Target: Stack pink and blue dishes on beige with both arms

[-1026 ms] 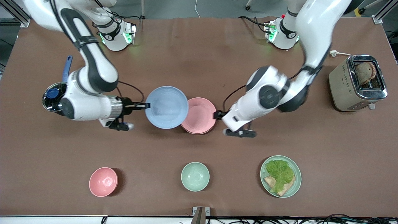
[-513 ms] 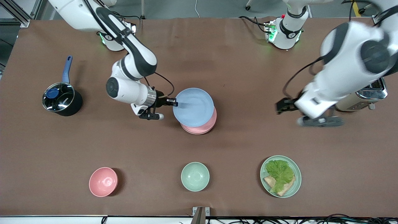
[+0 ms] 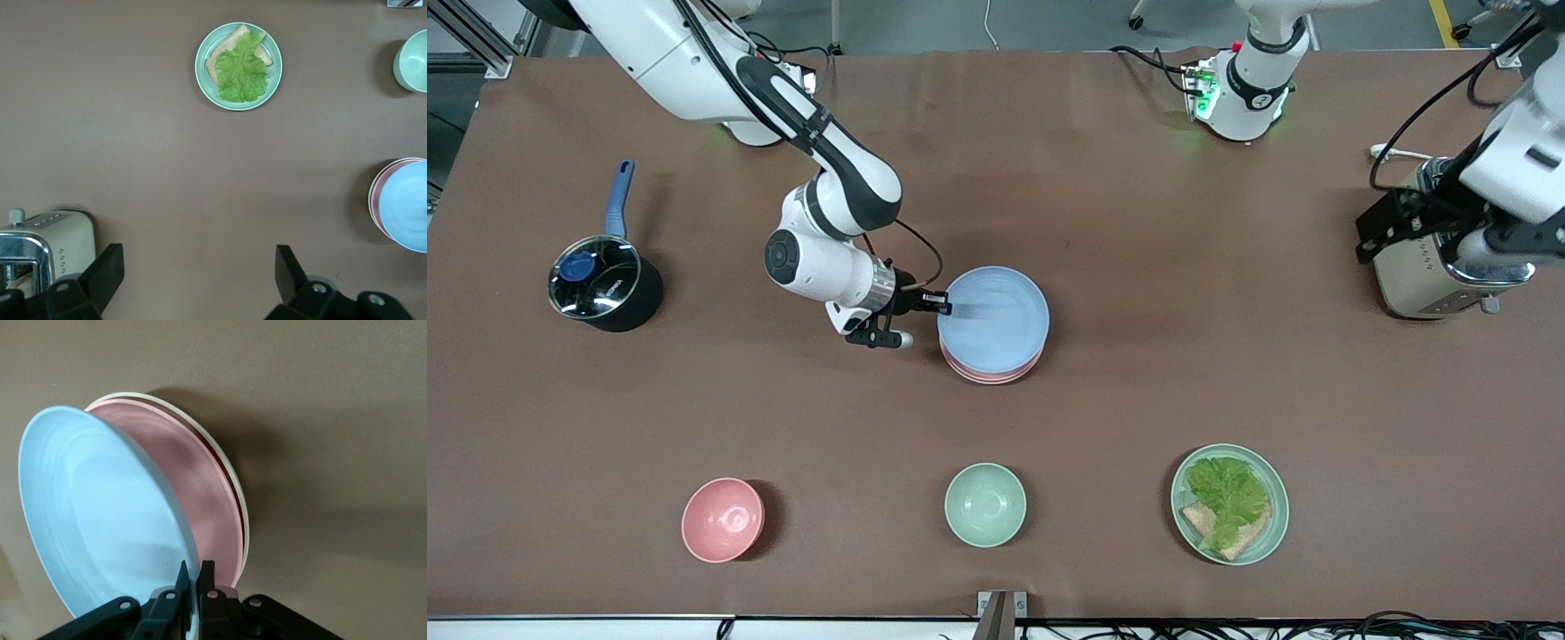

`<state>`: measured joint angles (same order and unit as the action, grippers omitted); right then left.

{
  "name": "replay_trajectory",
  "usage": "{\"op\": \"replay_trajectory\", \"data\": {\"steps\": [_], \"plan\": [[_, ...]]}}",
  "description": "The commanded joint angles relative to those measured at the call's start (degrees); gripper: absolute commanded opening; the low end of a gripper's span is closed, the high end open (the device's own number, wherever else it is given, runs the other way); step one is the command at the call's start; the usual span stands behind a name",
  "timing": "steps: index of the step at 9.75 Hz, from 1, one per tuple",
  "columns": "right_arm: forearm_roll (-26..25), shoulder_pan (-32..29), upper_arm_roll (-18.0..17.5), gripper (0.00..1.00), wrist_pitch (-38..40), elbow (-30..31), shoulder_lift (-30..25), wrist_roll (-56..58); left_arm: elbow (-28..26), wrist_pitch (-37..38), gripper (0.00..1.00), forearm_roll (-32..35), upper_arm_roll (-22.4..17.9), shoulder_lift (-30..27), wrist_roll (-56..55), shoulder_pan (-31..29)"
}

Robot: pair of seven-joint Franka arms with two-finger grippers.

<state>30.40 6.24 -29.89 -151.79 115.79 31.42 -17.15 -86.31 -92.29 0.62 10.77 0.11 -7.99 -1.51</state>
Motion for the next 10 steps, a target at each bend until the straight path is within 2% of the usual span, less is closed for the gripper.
{"op": "replay_trajectory", "data": {"steps": [1, 2, 3, 4, 5, 6, 7, 8, 10], "plan": [[0.89, 0.18, -0.34, 0.15, -1.85, -0.39, 1.45, 0.01, -1.77, 1.93, 1.0, -0.26, -8.08, -1.51, 0.34, 7.09], [0.71, -0.17, -0.26, 0.29, -1.58, -0.39, 1.45, 0.19, 1.29, 4.99, 1.0, -0.35, -8.74, -1.34, 0.17, 7.3], [0.45, -0.52, -0.17, 0.53, -1.49, -0.3, 1.1, 0.28, 1.93, 5.71, 1.0, -0.27, -8.74, -1.25, -0.88, 7.05], [0.27, -0.61, -0.08, 0.85, -1.23, 0.05, -0.99, 0.1, 1.93, 5.72, 1.0, -0.18, -8.31, -1.16, -1.76, 6.87], [0.18, -1.48, 0.35, 1.0, 3.21, -0.13, -4.75, -0.07, 1.59, 5.89, 1.0, -0.18, -8.04, -1.16, -2.12, 6.78], [-0.51, -3.67, 0.79, 1.0, 8.3, -0.21, -8.1, -0.08, 1.32, 5.9, 1.0, 0.0, -7.95, -1.08, -2.21, 6.69], [-4.52, -4.99, 2.54, 1.0, 14.09, -0.21, -12.48, -0.16, 1.14, 5.81, 1.0, 0.0, -7.0, -1.16, -2.29, 5.39], [-8.39, -5.36, 5.08, 1.0, 20.42, -0.65, -15.48, -0.25, 0.97, 5.72, 0.99, 0.0, -5.42, -1.25, -2.21, 3.89], [-15.08, -6.06, 11.92, 1.0, 32.8, -2.66, -23.56, -0.34, 0.09, 5.55, 0.99, 0.0, -4.97, -1.25, -2.21, 3.79]]}}
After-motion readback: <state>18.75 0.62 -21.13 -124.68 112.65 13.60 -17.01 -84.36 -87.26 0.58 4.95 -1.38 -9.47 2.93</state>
